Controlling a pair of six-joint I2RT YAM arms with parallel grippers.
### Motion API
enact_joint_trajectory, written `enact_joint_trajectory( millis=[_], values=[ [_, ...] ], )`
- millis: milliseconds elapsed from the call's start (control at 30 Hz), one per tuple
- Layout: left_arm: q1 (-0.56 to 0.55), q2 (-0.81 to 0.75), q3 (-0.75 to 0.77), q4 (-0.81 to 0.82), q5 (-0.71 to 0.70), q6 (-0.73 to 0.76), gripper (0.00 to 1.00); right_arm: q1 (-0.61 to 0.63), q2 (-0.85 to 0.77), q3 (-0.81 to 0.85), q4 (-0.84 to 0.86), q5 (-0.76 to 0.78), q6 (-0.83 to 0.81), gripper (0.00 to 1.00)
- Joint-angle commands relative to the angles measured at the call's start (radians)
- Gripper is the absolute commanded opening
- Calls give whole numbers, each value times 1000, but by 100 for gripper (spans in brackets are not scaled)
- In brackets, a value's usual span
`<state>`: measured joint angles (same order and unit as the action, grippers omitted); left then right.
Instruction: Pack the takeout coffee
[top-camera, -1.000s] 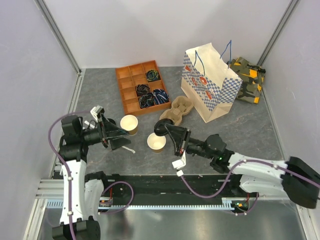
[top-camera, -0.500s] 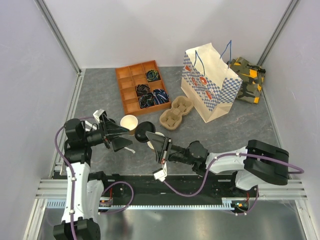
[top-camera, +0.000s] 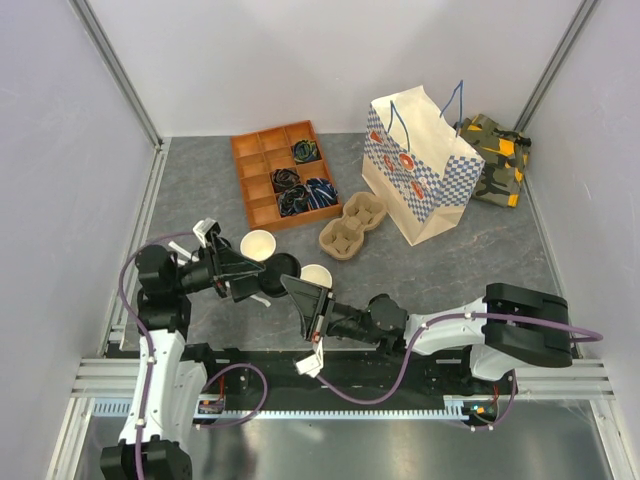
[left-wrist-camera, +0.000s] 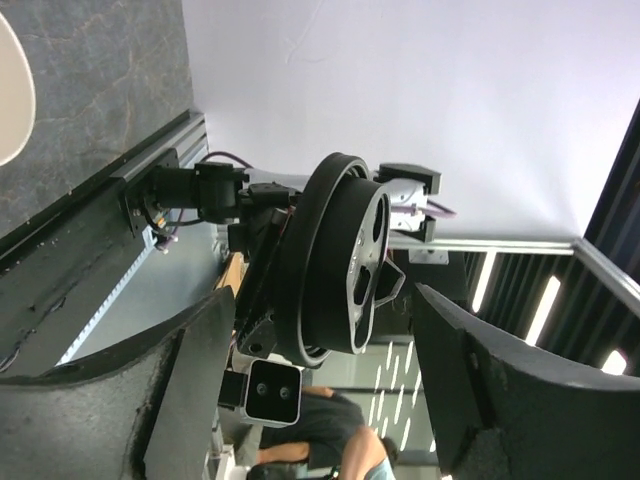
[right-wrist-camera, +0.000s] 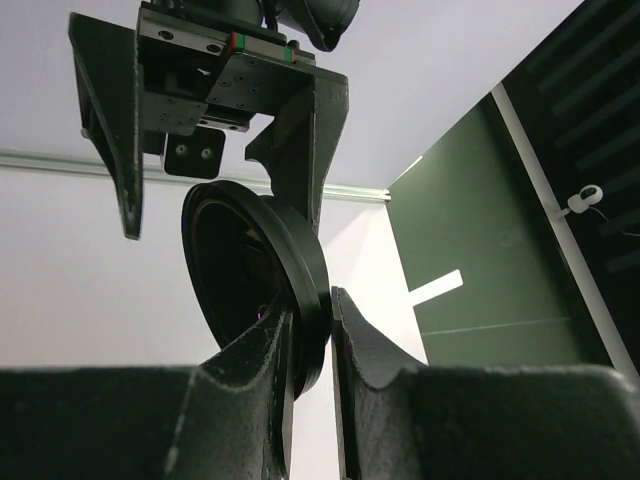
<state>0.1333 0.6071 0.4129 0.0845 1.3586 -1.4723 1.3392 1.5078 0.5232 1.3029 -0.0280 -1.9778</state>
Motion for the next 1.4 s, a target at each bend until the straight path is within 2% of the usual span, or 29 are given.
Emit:
enact_joint_trajectory(
  millis=[0,167,400,467,500,567,600,667,700,833,867,933,967,1033,1067,1167,1200,1267,1300,1333,1367],
  values=[
    [-49,2,-29,225,-7,-98,70,32,0,12,452,63,-4,0],
    [-67,8,-33,248,-9,-106,55,48,8,8,452,88,-13,0],
    [-66,14,-40,253,-10,-111,26,52,-15,-31,450,95,-24,11],
    [-66,16,-42,259,-10,-112,22,52,-20,-46,449,102,-24,15],
    [-66,16,-40,262,-9,-112,17,52,-24,-51,447,103,-23,21],
    [-66,17,-36,271,-9,-115,11,52,-34,-66,443,114,-21,30],
    [-67,25,-33,276,-9,-118,10,54,-37,-72,438,118,-18,40],
    [-66,29,-20,300,-7,-131,4,52,-50,-91,432,140,-15,50],
    [-67,33,-17,308,-9,-134,3,52,-55,-98,423,148,-13,59],
    [-66,45,-6,339,-9,-151,2,51,-90,-147,403,194,-3,71],
    [-67,49,-6,345,-4,-152,2,51,-96,-156,400,204,0,79],
    [-67,57,-2,363,0,-148,2,52,-116,-192,394,233,14,89],
    [-67,62,0,368,-1,-143,2,51,-129,-204,386,276,32,97],
    [-67,71,1,370,-3,-116,2,51,-172,-238,343,342,60,98],
    [-67,85,1,370,-4,-102,2,51,-188,-245,323,428,97,98],
    [-75,123,10,362,-4,-17,2,48,-267,-233,190,603,187,98],
    [-80,132,15,348,-6,15,2,32,-306,-215,67,732,276,98],
    [-102,161,44,241,-4,151,2,3,-340,-108,-134,885,426,98],
    [-113,192,59,185,-7,206,2,-44,-378,20,-468,975,676,98],
    [-122,207,91,87,-12,316,2,-70,-411,116,-755,950,868,98],
    [-158,220,102,66,-22,351,2,-99,-441,232,-1097,859,1066,98]
  ],
)
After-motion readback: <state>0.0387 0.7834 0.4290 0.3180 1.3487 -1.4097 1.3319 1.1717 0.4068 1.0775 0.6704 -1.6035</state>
